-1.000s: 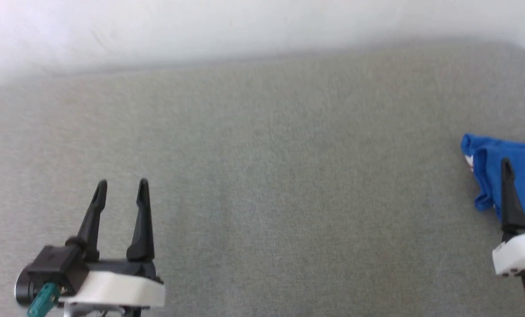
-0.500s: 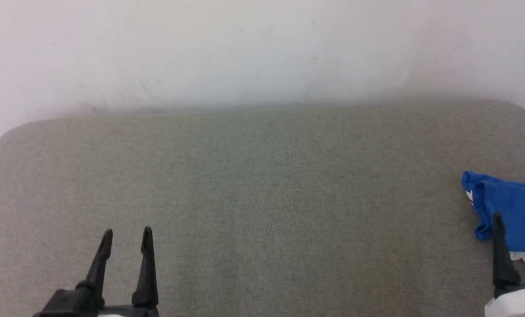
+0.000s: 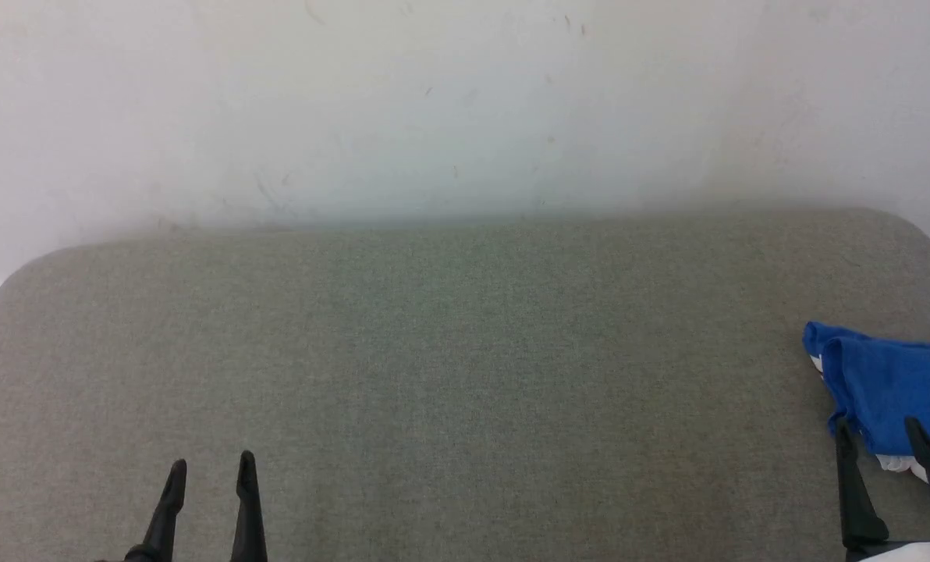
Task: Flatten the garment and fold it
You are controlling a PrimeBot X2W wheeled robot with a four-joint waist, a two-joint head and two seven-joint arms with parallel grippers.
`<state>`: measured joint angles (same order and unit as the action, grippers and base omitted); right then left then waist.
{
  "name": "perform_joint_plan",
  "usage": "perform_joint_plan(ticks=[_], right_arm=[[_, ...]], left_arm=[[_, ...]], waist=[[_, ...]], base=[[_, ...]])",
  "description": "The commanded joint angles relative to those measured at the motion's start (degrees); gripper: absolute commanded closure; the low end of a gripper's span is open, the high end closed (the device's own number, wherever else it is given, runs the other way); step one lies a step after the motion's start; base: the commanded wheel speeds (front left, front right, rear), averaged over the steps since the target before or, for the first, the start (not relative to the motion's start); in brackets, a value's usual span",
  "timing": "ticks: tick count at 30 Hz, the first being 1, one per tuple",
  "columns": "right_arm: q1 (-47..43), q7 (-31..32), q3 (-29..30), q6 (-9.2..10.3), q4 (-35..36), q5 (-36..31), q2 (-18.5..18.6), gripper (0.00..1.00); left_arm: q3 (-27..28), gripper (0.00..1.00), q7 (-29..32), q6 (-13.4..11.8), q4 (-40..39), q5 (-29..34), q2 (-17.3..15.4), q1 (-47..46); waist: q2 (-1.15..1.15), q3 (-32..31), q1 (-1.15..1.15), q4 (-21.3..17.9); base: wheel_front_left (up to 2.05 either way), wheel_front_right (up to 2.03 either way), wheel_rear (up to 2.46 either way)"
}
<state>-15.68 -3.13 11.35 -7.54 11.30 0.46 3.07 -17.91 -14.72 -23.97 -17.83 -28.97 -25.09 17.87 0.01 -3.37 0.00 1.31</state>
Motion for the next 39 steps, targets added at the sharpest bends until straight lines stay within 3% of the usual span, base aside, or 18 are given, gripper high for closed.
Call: perform_joint_plan(ticks=[1,11,12,39], right_arm=[[-0.67,-0.13,0.13,0.05,0.21,0.06,-0.19,0.00],[-0.66,0.14,0.19,0.05,0.53,0.40,-0.19,0.00],[-0.14,0.07,0.10,0.00,0.28,0.09,0.00,1.00],[2.85,0.64,-2.12,0.01,-1.91,-0.01,0.00,1.00]], left_arm=[[0.69,0.00,-0.28,0.72,0.12,0.71,0.45,0.83],[1.90,0.00,-0.28,2.37,0.66,1.69,2.05,1.23],[1.53,1.00,0.04,2.22,0.51,1.34,1.87,0.54],[4.47,1.00,2.84,6.30,3.75,6.52,5.68,-2.91]], waist=[[-0.01,0.01,0.00,0.05],[-0.01,-0.14,0.00,0.04],[-0.01,-0.13,0.00,0.04],[-0.01,0.52,0.01,-0.21]], base=[[0.00,0.00,0.00],[0.00,0.00,0.00],[0.00,0.00,0.00],[0.00,0.00,0.00]])
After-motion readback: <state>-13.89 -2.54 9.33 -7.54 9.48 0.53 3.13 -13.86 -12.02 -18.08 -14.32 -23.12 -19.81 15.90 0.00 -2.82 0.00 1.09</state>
